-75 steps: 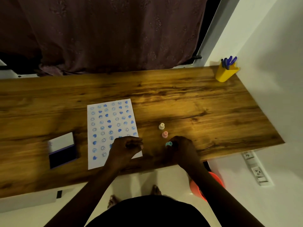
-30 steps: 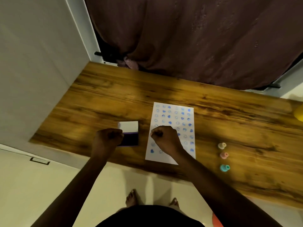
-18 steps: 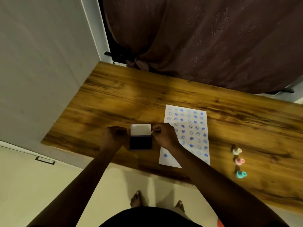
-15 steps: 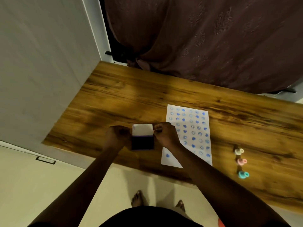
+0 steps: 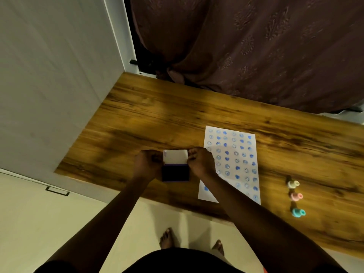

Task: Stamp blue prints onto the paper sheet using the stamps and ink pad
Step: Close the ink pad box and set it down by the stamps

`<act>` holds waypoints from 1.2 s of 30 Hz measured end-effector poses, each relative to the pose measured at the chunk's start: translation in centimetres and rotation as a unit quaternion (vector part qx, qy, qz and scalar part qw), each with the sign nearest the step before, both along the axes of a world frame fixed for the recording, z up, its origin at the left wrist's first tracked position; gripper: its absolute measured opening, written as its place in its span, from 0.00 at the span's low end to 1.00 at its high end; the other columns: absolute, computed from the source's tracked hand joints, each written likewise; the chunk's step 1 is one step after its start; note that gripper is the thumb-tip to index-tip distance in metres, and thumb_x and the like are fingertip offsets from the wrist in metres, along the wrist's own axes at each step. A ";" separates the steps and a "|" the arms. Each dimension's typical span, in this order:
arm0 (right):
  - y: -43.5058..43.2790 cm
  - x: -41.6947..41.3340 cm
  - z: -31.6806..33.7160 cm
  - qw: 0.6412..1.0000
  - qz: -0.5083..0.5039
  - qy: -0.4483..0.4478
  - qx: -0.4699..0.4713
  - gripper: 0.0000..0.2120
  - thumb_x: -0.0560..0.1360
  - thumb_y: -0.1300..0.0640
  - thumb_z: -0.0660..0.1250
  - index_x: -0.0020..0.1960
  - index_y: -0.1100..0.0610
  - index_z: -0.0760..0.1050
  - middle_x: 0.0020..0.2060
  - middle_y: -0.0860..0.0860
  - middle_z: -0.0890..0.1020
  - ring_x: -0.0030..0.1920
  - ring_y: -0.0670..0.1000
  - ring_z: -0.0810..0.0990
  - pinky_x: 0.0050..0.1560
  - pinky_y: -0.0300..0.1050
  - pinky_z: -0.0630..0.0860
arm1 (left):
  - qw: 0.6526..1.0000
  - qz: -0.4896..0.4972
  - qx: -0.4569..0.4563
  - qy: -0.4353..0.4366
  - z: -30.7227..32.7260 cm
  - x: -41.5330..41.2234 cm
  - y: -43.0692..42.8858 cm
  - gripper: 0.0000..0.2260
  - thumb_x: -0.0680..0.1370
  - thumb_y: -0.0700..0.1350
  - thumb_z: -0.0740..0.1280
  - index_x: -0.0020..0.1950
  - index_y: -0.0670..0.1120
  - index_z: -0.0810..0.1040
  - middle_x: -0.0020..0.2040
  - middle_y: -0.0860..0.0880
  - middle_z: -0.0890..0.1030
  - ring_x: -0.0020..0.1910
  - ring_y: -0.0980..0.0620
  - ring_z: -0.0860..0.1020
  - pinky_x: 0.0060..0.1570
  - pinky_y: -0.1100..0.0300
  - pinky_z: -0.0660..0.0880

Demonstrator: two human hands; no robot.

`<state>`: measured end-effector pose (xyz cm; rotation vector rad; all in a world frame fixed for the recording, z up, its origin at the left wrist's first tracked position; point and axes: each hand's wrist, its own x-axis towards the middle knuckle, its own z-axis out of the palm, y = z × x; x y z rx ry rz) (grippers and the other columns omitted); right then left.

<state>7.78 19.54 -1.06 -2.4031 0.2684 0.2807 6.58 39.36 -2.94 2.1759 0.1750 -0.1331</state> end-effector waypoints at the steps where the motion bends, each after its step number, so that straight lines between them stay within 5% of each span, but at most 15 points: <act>1: 0.0 0.0 -0.1 1.000 0.003 0.004 -0.002 0.10 0.78 0.62 0.69 0.58 0.56 0.83 0.57 0.54 0.86 0.58 0.57 0.84 0.57 0.45 0.77 | 1.000 0.001 0.001 0.000 -0.1 -0.1 -0.1 0.10 0.72 0.36 0.76 0.50 0.48 0.87 0.44 0.53 0.84 0.43 0.56 0.83 0.44 0.65 0.78; 6: -0.1 0.0 -0.3 1.000 0.020 0.019 0.013 0.11 0.79 0.63 0.68 0.60 0.56 0.81 0.58 0.54 0.86 0.60 0.57 0.83 0.61 0.49 0.79 | 0.999 -0.011 0.024 -0.022 -0.4 -0.3 -0.1 0.10 0.75 0.36 0.73 0.54 0.44 0.86 0.50 0.47 0.87 0.48 0.50 0.85 0.48 0.58 0.80; 10: -0.4 -0.3 -0.3 0.999 0.013 0.024 0.024 0.12 0.79 0.61 0.69 0.62 0.55 0.81 0.59 0.53 0.86 0.60 0.55 0.83 0.56 0.44 0.77 | 1.000 -0.021 -0.015 -0.014 -0.5 -0.6 0.2 0.14 0.75 0.35 0.74 0.57 0.49 0.86 0.51 0.54 0.86 0.46 0.65 0.82 0.42 0.77 0.77; 12: -0.6 -0.4 -0.3 0.999 0.002 0.028 0.041 0.13 0.79 0.59 0.70 0.63 0.53 0.81 0.59 0.51 0.85 0.60 0.54 0.83 0.54 0.40 0.73 | 0.999 -0.025 -0.021 -0.011 -0.4 -0.7 0.2 0.14 0.75 0.36 0.74 0.58 0.49 0.85 0.53 0.54 0.85 0.47 0.67 0.80 0.42 0.79 0.75; 16: -1.3 -0.4 0.0 0.997 -0.005 0.030 0.076 0.11 0.80 0.55 0.69 0.63 0.52 0.80 0.61 0.50 0.85 0.60 0.52 0.83 0.57 0.42 0.76 | 1.000 -0.015 0.004 -0.005 0.2 -0.8 -0.3 0.12 0.76 0.36 0.73 0.59 0.43 0.85 0.56 0.45 0.87 0.54 0.48 0.85 0.56 0.52 0.83; 18: -1.5 -0.5 0.1 0.995 -0.009 0.031 0.098 0.09 0.82 0.52 0.67 0.60 0.52 0.80 0.58 0.51 0.85 0.58 0.54 0.85 0.62 0.50 0.80 | 1.000 -0.005 0.028 -0.001 0.6 -0.9 -0.5 0.11 0.76 0.36 0.72 0.57 0.42 0.86 0.54 0.42 0.88 0.53 0.44 0.86 0.56 0.48 0.82; 23: -1.9 -1.4 0.3 0.985 -0.033 0.028 0.168 0.18 0.83 0.43 0.63 0.62 0.55 0.79 0.54 0.55 0.86 0.54 0.57 0.86 0.62 0.60 0.81 | 0.999 0.006 0.041 -0.012 0.7 -1.4 -1.0 0.08 0.77 0.37 0.71 0.56 0.41 0.85 0.54 0.43 0.87 0.54 0.44 0.85 0.56 0.51 0.81; 36: -1.5 -5.2 1.4 0.992 0.001 -0.015 0.125 0.17 0.83 0.46 0.64 0.55 0.57 0.84 0.48 0.55 0.87 0.51 0.55 0.86 0.62 0.55 0.81 | 0.998 0.022 0.049 -0.032 0.2 -3.3 -0.5 0.10 0.80 0.44 0.71 0.60 0.44 0.81 0.56 0.45 0.85 0.52 0.49 0.83 0.49 0.63 0.76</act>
